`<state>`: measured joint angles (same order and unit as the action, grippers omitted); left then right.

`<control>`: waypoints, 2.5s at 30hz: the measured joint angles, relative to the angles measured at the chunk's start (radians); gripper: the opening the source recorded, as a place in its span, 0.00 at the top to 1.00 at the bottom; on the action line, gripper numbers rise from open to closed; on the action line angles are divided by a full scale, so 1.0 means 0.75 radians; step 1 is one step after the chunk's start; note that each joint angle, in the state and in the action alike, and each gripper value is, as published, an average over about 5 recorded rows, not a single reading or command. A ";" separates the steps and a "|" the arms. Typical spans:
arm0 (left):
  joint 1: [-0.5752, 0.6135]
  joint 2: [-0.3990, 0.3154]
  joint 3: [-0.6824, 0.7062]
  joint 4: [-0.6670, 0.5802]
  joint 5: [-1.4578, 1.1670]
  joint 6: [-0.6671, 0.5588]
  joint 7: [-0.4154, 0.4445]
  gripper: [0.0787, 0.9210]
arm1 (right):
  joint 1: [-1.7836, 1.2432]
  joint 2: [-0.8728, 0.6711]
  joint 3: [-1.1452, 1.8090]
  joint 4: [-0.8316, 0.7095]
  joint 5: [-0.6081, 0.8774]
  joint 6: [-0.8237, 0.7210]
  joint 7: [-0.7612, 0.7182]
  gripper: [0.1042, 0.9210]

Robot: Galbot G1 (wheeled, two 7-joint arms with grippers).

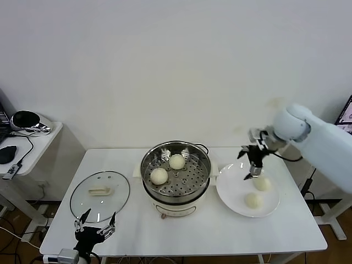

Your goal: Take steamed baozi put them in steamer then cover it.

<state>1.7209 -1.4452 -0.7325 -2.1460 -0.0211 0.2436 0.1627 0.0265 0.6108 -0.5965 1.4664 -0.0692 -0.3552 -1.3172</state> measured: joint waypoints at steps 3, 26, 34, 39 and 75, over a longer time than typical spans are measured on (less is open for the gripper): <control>0.002 -0.001 0.003 0.004 0.001 0.000 0.002 0.12 | -0.081 -0.001 0.048 -0.022 -0.049 0.016 0.003 0.12; -0.031 -0.004 0.002 0.083 0.011 0.001 0.003 0.12 | -0.295 0.127 0.134 -0.222 -0.274 0.096 0.027 0.12; -0.032 -0.004 0.002 0.108 0.025 -0.012 -0.002 0.12 | -0.319 0.146 0.138 -0.259 -0.302 0.101 0.040 0.12; -0.031 -0.006 0.003 0.113 0.030 -0.013 -0.002 0.12 | -0.327 0.156 0.133 -0.273 -0.320 0.103 0.044 0.12; -0.032 -0.016 0.016 0.129 0.047 -0.021 -0.004 0.12 | -0.347 0.151 0.134 -0.290 -0.353 0.096 0.055 0.42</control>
<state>1.6969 -1.4570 -0.7203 -2.0496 0.0138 0.2282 0.1594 -0.2340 0.7244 -0.4957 1.2487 -0.3340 -0.2831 -1.2756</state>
